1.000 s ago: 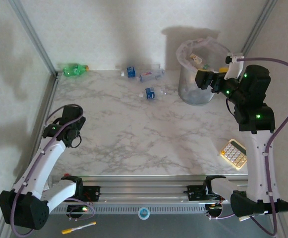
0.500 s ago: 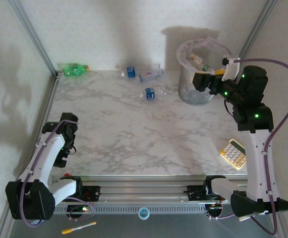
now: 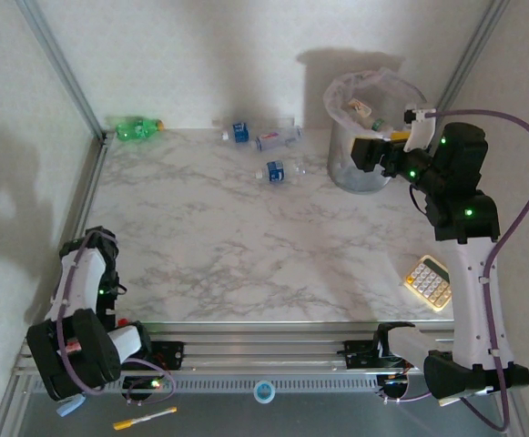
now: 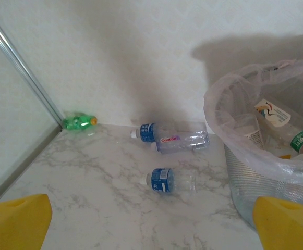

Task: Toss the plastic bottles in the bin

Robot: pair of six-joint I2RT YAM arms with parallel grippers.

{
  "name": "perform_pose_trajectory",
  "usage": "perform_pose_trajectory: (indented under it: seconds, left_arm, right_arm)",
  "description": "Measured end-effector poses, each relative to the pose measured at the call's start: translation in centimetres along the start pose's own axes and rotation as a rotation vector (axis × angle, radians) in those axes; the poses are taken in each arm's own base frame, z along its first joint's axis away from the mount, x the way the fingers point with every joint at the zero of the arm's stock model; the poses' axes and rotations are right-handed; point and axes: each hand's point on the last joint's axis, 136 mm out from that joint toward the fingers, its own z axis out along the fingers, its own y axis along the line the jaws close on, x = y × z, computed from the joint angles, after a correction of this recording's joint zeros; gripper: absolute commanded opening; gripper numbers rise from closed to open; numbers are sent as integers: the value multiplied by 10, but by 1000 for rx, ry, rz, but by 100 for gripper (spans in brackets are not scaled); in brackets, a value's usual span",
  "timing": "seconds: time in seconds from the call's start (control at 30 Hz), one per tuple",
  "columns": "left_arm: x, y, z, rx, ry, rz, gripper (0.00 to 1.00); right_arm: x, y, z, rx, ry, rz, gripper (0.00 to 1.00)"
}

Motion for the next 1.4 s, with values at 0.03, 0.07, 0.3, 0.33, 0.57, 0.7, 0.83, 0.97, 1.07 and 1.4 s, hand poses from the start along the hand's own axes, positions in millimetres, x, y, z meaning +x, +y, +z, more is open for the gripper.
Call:
perform_pose_trajectory:
  seconds: [0.03, 0.07, 0.3, 0.33, 0.57, 0.7, 0.83, 0.97, 1.07, 1.4]
  left_arm:
    - [-3, 2, 3, -23, -7, -4, 97]
    - [-6, 3, 5, -44, -18, -10, 98]
    - [-25, 9, 20, -146, -54, -50, 100]
    - [-26, 9, 21, -148, -54, -53, 100]
    - [-30, 9, 33, -207, -48, -71, 100]
    - [-29, 8, 40, -223, -46, -74, 100]
    - [-23, 7, 58, -249, -51, -58, 100]
    - [-25, 5, 56, -258, -57, -31, 100]
    - [-26, 3, 56, -226, -62, 6, 100]
    - [-24, -6, 64, -16, -124, 35, 99]
  right_arm:
    - [1, 0, 1, 0, 4, 0, 99]
    - [2, 0, 1, -3, 6, -2, 99]
    - [10, 1, 3, -20, 28, -12, 99]
    - [10, 1, 3, -20, 28, -12, 99]
    - [11, 2, 3, -27, 31, -15, 99]
    - [12, 3, 4, -30, 36, -17, 99]
    - [12, 4, 4, -39, 38, -17, 99]
    - [13, 4, 4, -40, 41, -26, 99]
    - [13, 5, 4, -42, 41, -27, 99]
    - [13, 11, 3, -76, 42, -23, 99]
